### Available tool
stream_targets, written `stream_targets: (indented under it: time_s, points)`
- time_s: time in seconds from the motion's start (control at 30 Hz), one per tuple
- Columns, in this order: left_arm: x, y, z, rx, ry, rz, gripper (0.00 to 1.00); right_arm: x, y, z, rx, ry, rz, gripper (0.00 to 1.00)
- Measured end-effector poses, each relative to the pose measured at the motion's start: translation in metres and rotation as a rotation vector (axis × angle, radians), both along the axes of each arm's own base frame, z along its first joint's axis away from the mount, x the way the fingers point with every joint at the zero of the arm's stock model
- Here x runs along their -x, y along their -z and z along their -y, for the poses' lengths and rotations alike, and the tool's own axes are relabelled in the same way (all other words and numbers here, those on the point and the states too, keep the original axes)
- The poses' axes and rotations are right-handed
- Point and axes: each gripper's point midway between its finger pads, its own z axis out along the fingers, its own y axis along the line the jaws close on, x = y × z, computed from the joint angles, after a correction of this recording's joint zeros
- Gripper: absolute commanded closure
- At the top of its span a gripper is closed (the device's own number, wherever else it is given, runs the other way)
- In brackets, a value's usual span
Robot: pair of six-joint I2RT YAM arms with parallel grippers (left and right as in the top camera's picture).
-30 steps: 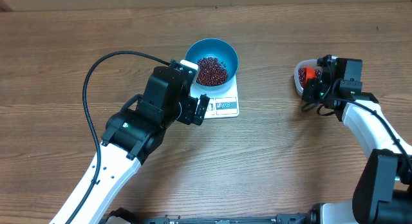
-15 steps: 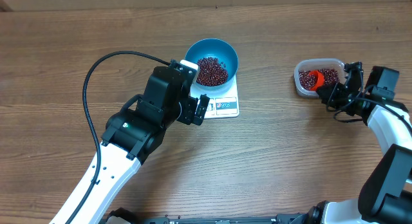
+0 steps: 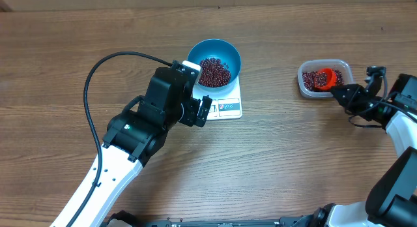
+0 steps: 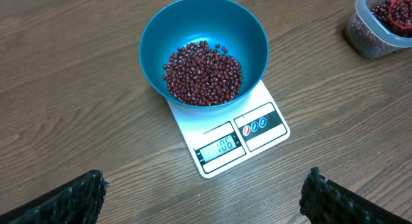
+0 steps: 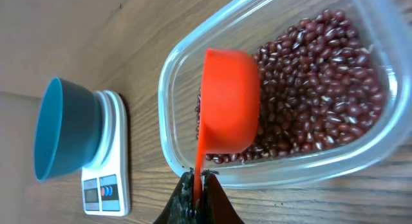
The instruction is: Scoop item into bowl and weigh 150g on scale
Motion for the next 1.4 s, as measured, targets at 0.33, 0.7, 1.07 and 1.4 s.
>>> stream_targets:
  time_s: [0.33, 0.7, 1.07, 1.4]
  points:
    - [0.000, 0.000, 0.000, 0.000, 0.000, 0.000, 0.01, 0.001, -0.028, -0.014, -0.181, -0.062, 0.096, 0.96]
    - [0.000, 0.000, 0.000, 0.000, 0.000, 0.000, 0.01, 0.006, -0.052, -0.034, -0.352, -0.130, 0.134, 0.96]
    - [0.000, 0.000, 0.000, 0.000, 0.000, 0.000, 0.00, 0.005, -0.066, -0.110, -0.405, -0.372, 0.163, 0.96]
    - [0.000, 0.000, 0.000, 0.000, 0.000, 0.000, 0.01, -0.002, -0.084, -0.191, -0.396, -0.569, 0.214, 0.96]
